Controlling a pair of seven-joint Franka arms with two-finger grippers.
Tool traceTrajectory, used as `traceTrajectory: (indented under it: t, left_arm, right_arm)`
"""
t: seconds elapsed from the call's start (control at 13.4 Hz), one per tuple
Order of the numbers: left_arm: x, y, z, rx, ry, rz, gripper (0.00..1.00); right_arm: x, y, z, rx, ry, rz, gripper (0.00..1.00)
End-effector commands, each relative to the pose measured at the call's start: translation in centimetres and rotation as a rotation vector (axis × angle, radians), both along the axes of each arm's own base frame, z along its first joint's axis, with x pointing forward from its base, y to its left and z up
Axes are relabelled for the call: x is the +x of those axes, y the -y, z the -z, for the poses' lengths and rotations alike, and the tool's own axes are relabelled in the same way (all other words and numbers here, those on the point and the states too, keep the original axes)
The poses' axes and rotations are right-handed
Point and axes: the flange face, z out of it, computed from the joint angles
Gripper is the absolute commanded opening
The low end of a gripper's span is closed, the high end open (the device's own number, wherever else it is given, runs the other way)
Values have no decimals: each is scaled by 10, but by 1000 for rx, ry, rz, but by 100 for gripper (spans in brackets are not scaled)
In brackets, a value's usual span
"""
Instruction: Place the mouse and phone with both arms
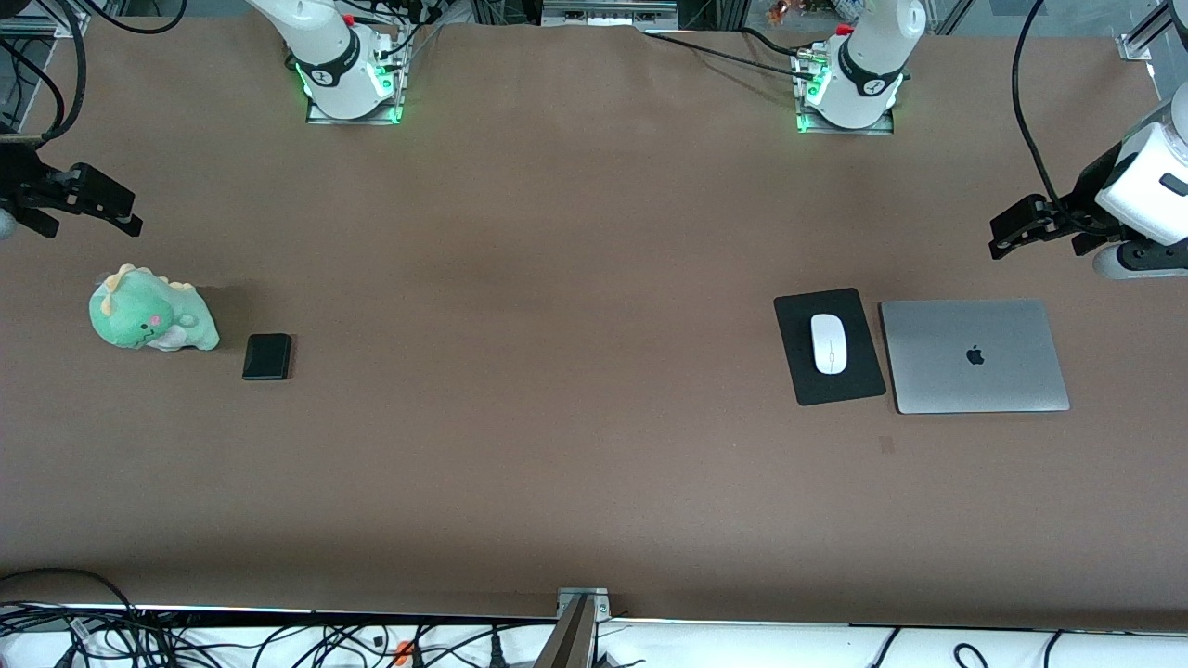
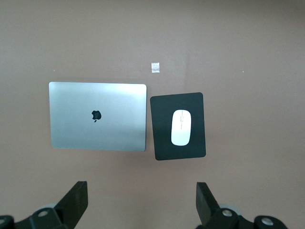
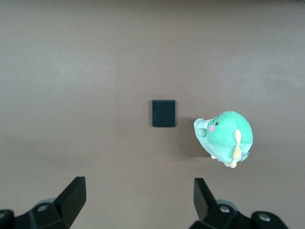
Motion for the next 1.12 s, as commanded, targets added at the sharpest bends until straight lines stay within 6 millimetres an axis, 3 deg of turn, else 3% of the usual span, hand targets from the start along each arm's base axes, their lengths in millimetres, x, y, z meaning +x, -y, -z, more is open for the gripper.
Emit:
traceTrajectory:
  t: [0.0,1.04]
  left_arm:
    - [5,0,-5,11,7,1,100]
    - [8,4,2,9,-5,10,100]
  right_arm:
    - [-3,-2,-10,-11,2,14,100]
    - [0,-1,-7,-11,-3,8,100]
